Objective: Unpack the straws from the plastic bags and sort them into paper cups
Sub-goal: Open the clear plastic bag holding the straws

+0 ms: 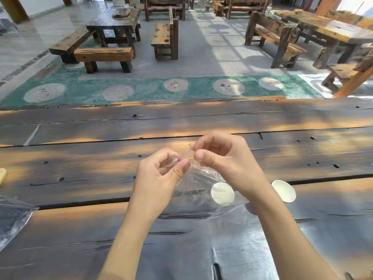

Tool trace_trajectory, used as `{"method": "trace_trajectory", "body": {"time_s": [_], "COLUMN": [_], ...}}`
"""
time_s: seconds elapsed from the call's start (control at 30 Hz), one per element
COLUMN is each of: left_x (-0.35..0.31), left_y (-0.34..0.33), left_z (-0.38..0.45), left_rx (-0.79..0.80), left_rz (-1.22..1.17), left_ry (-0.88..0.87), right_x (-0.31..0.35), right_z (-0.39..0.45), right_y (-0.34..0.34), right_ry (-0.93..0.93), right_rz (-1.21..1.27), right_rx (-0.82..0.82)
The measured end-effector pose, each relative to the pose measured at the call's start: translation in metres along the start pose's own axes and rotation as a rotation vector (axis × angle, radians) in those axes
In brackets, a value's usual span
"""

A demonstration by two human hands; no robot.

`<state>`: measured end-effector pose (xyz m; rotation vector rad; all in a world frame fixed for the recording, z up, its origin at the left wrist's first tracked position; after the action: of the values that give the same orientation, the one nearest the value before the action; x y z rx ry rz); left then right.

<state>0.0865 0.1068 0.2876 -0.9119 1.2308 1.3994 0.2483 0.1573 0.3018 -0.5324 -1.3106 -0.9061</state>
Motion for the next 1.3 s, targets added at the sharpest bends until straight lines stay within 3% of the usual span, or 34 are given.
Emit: {"method": "trace_trajectory", "body": {"time_s": [0.13, 0.37, 0.43, 0.57, 0.8, 1.0, 1.17, 1.3], "left_x": [-0.003, 0.005, 0.005, 0.000, 0.001, 0.001, 0.001, 0.007], "left_y": [-0.002, 0.009, 0.009, 0.003, 0.006, 0.006, 0.008, 0.005], "left_z": [0.001, -0.004, -0.004, -0.001, -0.006, -0.005, -0.005, -0.007], "left_rx": [0.009, -0.013, -0.034, -0.001, 0.123, 0.083, 0.131, 0.141], "left_rz": [-0.128, -0.292, -0.329, -0.329, -0.266, -0.243, -0.291, -0.153], "left_ry": [-0.003, 0.084, 0.082, 0.053, 0.125, 0.095, 0.106, 0.142], "right_x": [-0.009, -0.001, 0.001, -0.004, 0.003, 0.000, -0.008, -0.004], "right_z": [-0.001, 0.002, 0.002, 0.001, 0.005, 0.002, 0.003, 0.006], "right_y": [-0.007, 0.013, 0.012, -0.010, 0.015, 0.010, 0.003, 0.001], "right_ry": [-0.040, -0.039, -0.054, -0.030, -0.097, -0.127, -0.160, -0.170], "right_rz": [-0.242, -0.189, -0.209, -0.328, -0.407, -0.197, -0.320, -0.451], "right_rx": [0.071, 0.024, 0.094, 0.221, 0.197, 0.246, 0.269, 0.283]}}
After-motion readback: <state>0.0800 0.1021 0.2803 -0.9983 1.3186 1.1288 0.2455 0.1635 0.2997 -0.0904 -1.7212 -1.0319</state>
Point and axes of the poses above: each hand's wrist, its own z-axis towards the middle knuckle, its own y-axis out of the back of the hand, x = y × z, the point moved 2 cm from there along z, towards the middle knuckle, and after that the axes turned 12 degrees about x, right-handed, at the moved point
